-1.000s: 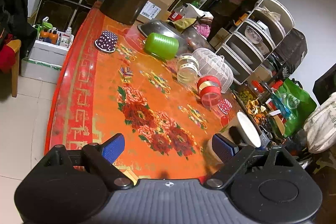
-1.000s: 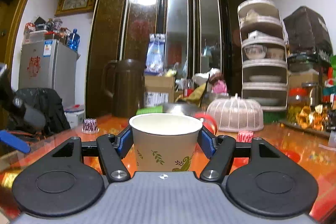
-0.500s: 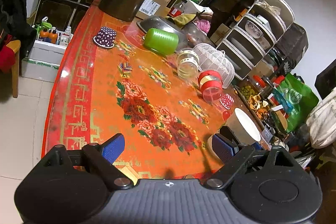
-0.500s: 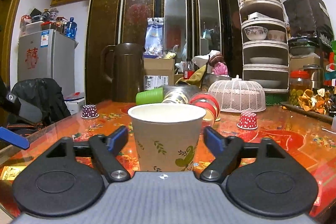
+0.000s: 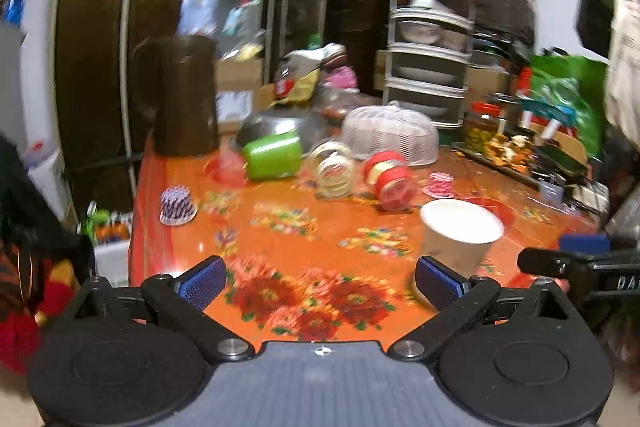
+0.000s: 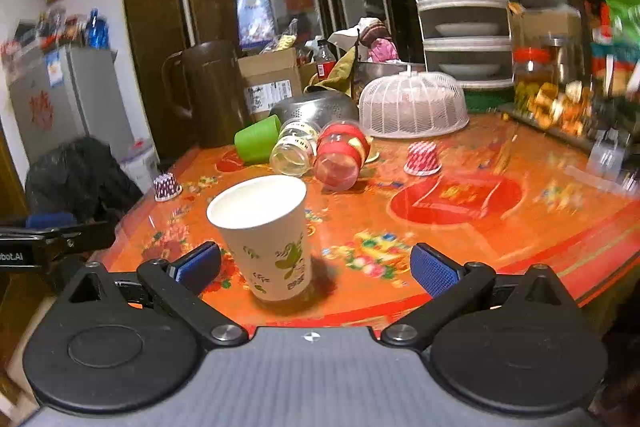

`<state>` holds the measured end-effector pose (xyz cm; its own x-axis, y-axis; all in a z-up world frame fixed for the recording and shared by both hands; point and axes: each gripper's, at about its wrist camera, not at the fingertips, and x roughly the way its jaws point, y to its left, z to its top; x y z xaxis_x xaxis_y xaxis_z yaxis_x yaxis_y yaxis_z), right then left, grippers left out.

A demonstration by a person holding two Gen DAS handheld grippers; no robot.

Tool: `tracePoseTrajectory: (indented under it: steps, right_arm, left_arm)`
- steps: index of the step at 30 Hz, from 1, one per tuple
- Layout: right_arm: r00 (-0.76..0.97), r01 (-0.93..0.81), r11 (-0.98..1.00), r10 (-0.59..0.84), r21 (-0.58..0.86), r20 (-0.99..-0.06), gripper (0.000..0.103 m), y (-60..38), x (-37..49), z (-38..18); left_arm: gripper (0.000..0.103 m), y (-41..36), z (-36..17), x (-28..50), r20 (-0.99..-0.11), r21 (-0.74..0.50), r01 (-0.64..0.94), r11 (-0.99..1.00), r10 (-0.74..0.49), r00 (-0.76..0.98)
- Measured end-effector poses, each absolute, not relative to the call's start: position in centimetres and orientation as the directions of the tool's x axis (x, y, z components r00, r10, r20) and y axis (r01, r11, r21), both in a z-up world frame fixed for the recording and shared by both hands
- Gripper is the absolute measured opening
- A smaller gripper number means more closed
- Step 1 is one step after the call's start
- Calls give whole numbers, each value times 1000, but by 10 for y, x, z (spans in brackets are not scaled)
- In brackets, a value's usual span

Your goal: Flip cup upright

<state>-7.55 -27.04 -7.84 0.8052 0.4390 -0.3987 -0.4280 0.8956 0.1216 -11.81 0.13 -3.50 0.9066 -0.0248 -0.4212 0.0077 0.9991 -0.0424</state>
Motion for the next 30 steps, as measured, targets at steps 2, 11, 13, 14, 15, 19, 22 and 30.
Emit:
tracePoseTrajectory:
  steps: [2,11,13,14,15,19,22,30]
  right_arm:
    - [795,-448,889,442,90,-416,102,-274,-86,-62]
    - [783,-502,862,489,74,-384,102,-278,-125,-25]
    - [783,-505,860,493,74,-380,102,-279,-123,-27]
    - [778,-503,861,491,78,-392,102,-279,-120,-30]
    - [776,-501,862,487,78,-401,102,-278,-118,-31]
    - [787,-487,869,479,85,-389,102,-283,-116,-29]
    - [785,-483,870,479,96,-394,102,-287,-113,-30]
    - [775,-491,864,490,108,-399,102,-289,-114,-33]
  left_arm:
    - [102,-4,-20,-127,-407,-32,35,999,-45,912]
    - [102,-23,10,-152,-483,-84,110,990,-137,865]
    - [102,-25,8,-151,-484,-97,123,988,-155,861]
    - [102,-27,7,-150,-491,-90,128,988,-156,857]
    - [102,-30,7,-148,-497,-73,127,989,-146,855]
    - [102,-34,9,-142,-494,-65,118,991,-135,859]
    - [102,-33,8,-139,-508,-71,117,991,-136,851]
    - [102,-36,8,-137,-521,-68,117,991,-136,843]
